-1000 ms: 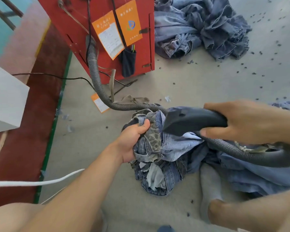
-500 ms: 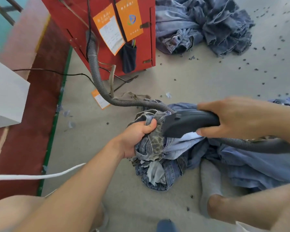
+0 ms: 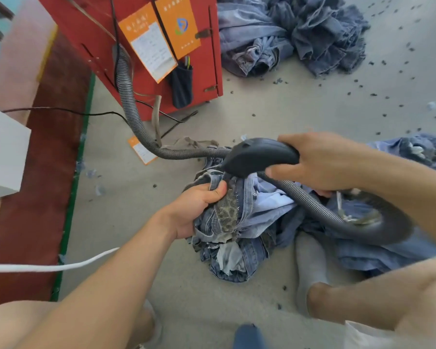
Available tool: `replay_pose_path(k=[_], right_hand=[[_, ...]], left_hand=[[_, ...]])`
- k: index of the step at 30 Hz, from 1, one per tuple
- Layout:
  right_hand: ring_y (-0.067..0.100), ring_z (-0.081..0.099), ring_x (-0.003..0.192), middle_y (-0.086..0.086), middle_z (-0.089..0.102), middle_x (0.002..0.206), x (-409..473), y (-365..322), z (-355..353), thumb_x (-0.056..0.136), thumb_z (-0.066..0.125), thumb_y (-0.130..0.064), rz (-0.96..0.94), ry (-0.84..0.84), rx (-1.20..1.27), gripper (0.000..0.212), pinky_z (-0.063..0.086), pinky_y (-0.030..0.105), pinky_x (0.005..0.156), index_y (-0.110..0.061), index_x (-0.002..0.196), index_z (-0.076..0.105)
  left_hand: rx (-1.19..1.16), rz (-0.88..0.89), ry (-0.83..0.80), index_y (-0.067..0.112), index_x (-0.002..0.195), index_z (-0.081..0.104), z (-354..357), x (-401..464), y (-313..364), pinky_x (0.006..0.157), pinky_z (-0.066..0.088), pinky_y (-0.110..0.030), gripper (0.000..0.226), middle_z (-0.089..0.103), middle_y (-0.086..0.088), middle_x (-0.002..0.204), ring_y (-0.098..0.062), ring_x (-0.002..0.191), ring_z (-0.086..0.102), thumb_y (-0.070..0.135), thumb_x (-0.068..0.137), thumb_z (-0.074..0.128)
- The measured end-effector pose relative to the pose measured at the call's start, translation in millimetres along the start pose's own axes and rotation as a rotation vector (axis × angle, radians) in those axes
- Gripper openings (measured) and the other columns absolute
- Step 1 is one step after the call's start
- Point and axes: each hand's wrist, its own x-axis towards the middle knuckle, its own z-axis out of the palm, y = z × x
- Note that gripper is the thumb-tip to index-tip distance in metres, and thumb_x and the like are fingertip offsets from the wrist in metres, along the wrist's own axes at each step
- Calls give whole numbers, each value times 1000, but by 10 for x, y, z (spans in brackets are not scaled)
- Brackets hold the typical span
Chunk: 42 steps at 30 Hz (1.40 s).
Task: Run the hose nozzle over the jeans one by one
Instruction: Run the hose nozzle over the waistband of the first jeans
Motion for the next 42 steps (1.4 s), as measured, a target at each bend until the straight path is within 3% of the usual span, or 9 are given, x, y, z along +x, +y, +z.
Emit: replay_pose_path(k=[4,7,11,17,25,29,33,37,42], right_hand=[[14,60,34,0,63,51,123,32,-105,95,62,-48,157,189,142,22,44,27,34,-29,89,53],[21,62,35,-4,63,48,41,134,-229,94,62,-52,182,196,199,23,44,27,35,-30,91,54],[19,59,34,-5,62,45,-40,143,-208,92,62,-53,175,159,159,25,41,25,35,-30,89,54],[16,58,35,-8,64,52,-235,43,-151,86,65,-55,58,-9,169,17,40,22,35,-42,86,53],[-12,58,79,-40,59,88,-357,13,-61,79,55,-73,-13,-81,-35,26,39,24,54,-54,96,49],[5,58,58,-8,62,67,-159,-121,41,88,60,-59,20,69,-14,25,36,24,52,-36,90,52],[8,57,42,-1,62,58,-138,-90,-126,91,59,-55,95,95,50,23,39,26,43,-33,91,52],[14,59,35,-6,64,50,-379,-107,-222,85,57,-59,137,-119,157,13,45,22,40,-47,89,53],[-6,56,41,-30,59,52,-155,-201,-36,94,61,-50,137,-82,70,18,36,19,43,-32,94,57]], left_hand=[[290,55,49,20,121,73,3,-14,39,98,57,-51,47,75,-11,121,-30,113,71,42,82,85],[472,120,237,19,117,71,-82,-19,9,96,57,-54,49,78,-7,111,-30,106,74,17,72,91],[208,133,279,9,120,70,-196,-82,-23,101,54,-57,44,77,-14,114,-35,107,73,-11,81,77],[-186,179,108,-4,130,63,-143,-150,25,93,59,-48,40,69,-25,127,-39,116,68,-10,90,61],[-305,241,-36,-5,134,58,29,-128,111,87,60,-46,39,65,-25,133,-38,117,68,-10,96,48],[-237,252,-88,-4,131,60,91,-125,89,89,60,-46,39,67,-25,127,-37,111,70,-10,92,54],[-277,275,-66,0,124,66,148,-100,92,88,61,-48,33,68,-25,127,-39,114,69,-12,97,49],[-292,336,6,-2,131,60,168,-67,109,101,54,-57,37,63,-28,135,-46,126,60,-13,100,45],[-299,349,29,-1,137,56,207,-23,19,108,48,-55,42,63,-24,137,-40,127,61,-15,100,43]])
